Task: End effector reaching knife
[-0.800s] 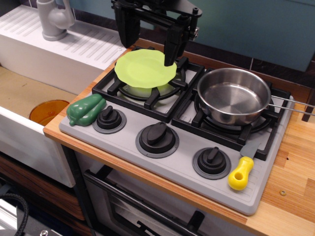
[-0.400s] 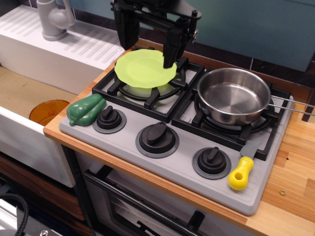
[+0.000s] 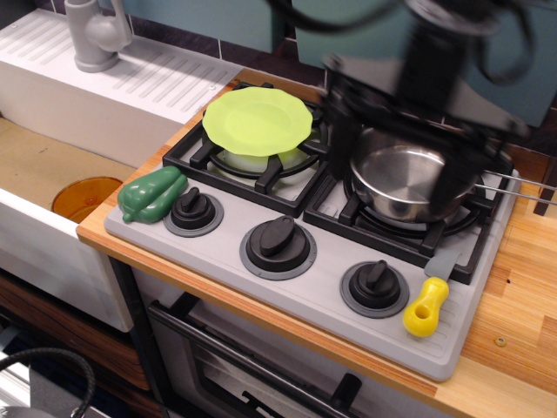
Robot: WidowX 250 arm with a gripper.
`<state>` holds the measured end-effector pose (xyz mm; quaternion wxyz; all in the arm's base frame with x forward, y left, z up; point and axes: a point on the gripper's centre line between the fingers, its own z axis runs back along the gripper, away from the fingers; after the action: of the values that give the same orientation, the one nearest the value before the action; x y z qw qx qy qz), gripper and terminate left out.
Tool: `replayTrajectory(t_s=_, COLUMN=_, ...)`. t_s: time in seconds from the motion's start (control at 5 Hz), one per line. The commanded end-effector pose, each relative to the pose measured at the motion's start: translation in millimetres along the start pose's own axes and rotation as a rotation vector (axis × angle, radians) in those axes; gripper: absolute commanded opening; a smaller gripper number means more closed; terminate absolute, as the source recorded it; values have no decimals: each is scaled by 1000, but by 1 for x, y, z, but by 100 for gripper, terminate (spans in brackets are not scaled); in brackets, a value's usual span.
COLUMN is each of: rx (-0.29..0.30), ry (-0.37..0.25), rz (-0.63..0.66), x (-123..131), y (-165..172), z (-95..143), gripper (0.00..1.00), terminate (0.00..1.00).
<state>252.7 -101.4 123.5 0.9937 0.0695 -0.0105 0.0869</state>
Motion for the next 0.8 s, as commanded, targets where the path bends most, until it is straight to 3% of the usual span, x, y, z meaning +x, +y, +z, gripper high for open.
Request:
replayTrajectory(t_s=0.0, rx=-56, ry=-113, rz=41, x=3, y=-51, z=-10, gripper=100, terminate=0)
replayTrajectory(t_s=0.6, rx=-91, ry=-170, rz=60, x=0, y=-70, z=-39, gripper=100, terminate=0)
